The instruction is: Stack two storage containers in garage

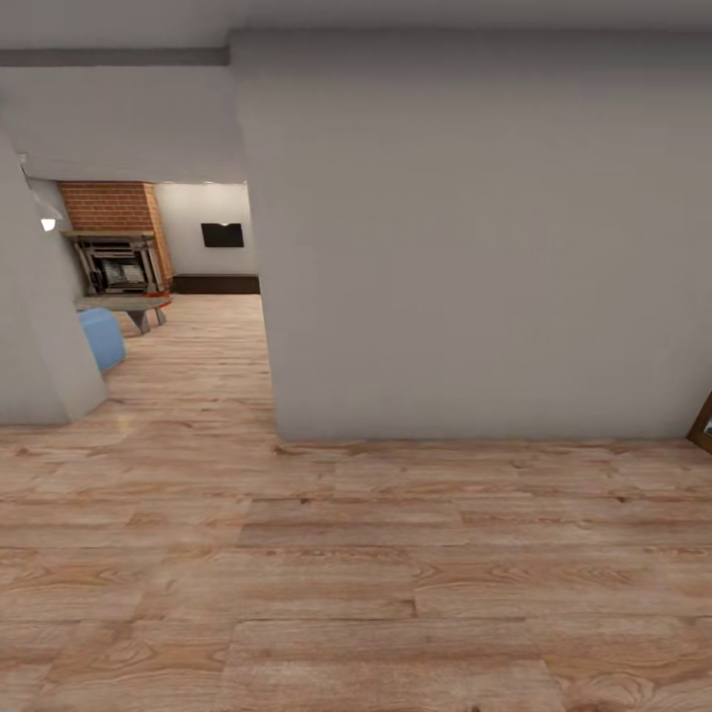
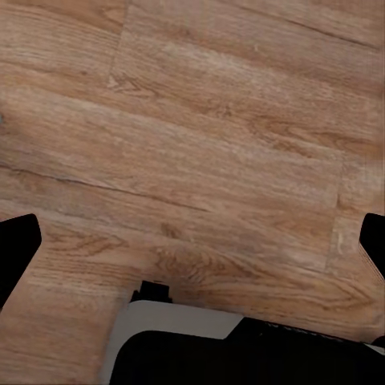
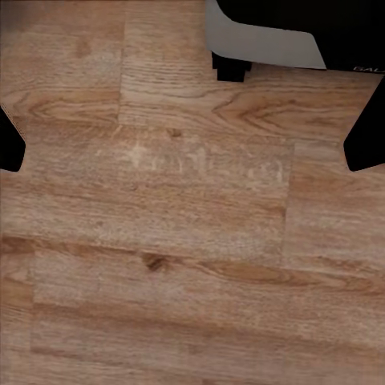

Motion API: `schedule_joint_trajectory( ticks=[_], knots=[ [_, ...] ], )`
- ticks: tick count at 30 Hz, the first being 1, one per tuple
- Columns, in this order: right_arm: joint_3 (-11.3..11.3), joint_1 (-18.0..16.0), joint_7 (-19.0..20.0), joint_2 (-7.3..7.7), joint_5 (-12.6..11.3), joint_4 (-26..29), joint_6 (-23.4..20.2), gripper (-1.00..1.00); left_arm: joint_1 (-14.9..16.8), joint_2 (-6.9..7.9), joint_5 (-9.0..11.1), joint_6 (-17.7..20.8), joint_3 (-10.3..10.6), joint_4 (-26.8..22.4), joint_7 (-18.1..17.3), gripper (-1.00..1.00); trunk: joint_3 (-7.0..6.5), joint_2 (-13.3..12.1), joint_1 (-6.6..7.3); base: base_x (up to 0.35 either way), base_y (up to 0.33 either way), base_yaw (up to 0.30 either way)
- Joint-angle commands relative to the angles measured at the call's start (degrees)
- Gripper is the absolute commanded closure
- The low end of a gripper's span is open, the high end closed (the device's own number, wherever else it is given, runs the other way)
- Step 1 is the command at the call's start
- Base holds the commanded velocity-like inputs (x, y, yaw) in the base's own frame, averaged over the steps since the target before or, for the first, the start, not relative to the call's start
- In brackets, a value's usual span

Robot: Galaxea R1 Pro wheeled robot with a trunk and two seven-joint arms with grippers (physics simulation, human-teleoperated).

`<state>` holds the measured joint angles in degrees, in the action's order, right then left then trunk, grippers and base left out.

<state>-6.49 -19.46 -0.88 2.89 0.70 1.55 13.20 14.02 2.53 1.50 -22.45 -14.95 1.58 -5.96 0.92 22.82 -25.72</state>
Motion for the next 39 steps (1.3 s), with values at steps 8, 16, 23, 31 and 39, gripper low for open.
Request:
schedule_joint_trajectory(
  ticks=[8, 16, 23, 31, 39],
  knots=[
    [-0.37, -0.05, -0.09, 0.01, 0.03, -0.06, 0.16, -1.00, 0.06, 0.14, 0.17, -0.22, -0.43, 0.18, -0.45, -1.00, -0.36, 0.10, -0.06, 0.300, 0.000, 0.004],
    [-0.37, -0.05, -0.09, 0.01, -0.15, -0.06, 0.16, -1.00, 0.05, 0.11, 0.17, -0.22, -0.43, 0.18, -0.45, -1.00, -1.04, 0.10, -0.06, 0.300, 0.000, 0.135],
    [-0.37, -0.05, -0.06, 0.01, -0.17, -0.06, 0.16, -1.00, 0.05, 0.08, 0.17, -0.22, -0.43, 0.18, -0.45, -1.00, -1.22, 0.10, -0.06, 0.300, 0.000, 0.061],
    [-0.37, -0.05, -0.04, 0.01, -0.18, -0.06, 0.16, -1.00, 0.05, 0.02, 0.17, -0.22, -0.43, 0.18, -0.40, -1.00, -1.23, 0.10, -0.06, 0.300, 0.000, 0.003],
    [-0.37, -0.05, -0.05, 0.01, -0.18, -0.06, 0.16, -1.00, 0.04, 0.26, 0.17, -0.14, -0.43, 0.18, -0.45, -1.00, -1.23, 0.10, -0.06, 0.306, 0.000, 0.008]
  ],
)
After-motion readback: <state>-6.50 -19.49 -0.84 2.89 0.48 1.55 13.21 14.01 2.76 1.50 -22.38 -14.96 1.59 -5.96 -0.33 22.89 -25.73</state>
